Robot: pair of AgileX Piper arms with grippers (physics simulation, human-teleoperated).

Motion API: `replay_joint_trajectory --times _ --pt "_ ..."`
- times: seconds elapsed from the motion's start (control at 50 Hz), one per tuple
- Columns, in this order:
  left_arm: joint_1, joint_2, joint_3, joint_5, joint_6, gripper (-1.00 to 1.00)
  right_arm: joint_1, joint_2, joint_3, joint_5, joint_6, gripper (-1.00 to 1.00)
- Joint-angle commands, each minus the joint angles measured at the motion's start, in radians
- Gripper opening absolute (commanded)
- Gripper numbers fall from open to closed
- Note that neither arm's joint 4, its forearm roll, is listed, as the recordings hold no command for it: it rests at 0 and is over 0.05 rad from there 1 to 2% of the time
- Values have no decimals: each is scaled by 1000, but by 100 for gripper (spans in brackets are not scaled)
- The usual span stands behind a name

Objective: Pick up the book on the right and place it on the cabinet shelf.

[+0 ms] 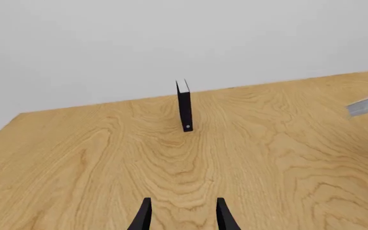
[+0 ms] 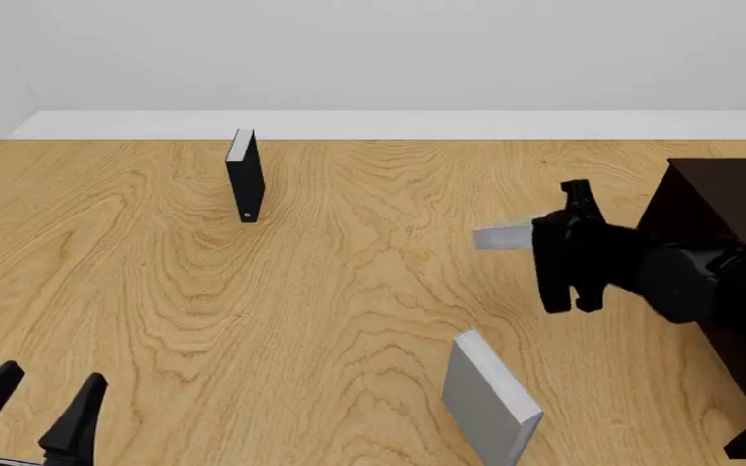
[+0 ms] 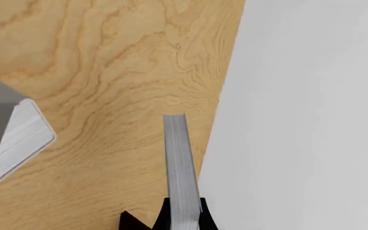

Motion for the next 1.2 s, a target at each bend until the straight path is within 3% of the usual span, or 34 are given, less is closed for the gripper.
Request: replay_joint_trajectory --times 0.02,0.28,0.42,0.6,0.86,1.02,1.2 --pt "10 0 0 -13 -17 100 4 -43 53 -115 28 -100" --pt "8 0 1 -34 -3 100 -14 -72 136 -231 75 -100" --pt "0 0 1 -26 -10 100 -18 -65 183 -318 57 -100" --pt "-3 0 1 -27 -4 100 -48 -86 217 -415 75 -100" --pt "-9 0 0 -35 -7 100 -75 -149 306 -498 67 -100" --pt "-10 -1 0 -40 -4 100 -85 -215 337 -488 130 -100" --pt "-14 0 0 -41 -6 100 -73 -273 418 -510 142 -100"
